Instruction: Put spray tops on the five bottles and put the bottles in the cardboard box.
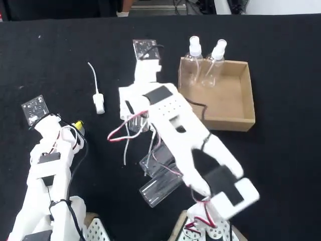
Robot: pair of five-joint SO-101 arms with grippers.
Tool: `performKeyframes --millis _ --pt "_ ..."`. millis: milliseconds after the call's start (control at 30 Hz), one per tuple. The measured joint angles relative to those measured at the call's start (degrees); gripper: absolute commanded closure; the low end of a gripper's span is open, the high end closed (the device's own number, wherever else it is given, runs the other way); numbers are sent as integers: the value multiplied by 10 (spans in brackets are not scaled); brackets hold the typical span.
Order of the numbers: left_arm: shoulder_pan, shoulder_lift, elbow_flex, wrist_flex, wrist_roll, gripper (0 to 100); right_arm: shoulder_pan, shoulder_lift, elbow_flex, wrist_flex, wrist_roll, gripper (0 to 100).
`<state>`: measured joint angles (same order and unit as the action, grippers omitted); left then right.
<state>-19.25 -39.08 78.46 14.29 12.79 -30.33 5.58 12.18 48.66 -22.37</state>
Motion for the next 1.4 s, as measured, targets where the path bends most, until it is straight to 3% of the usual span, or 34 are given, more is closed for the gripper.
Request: performKeyframes --millis 333,600,867,1067,1400 --pt "0 0 0 0 0 795 36 160 -105 0 0 772" --pt "0 0 0 0 0 795 39 203 -119 0 0 778" --pt "0 0 0 0 0 795 33 203 -183 124 1 981" --pt "0 0 0 0 0 795 33 203 -280 223 126 988" --pt "0 0 0 0 0 795 33 203 -435 504 297 988"
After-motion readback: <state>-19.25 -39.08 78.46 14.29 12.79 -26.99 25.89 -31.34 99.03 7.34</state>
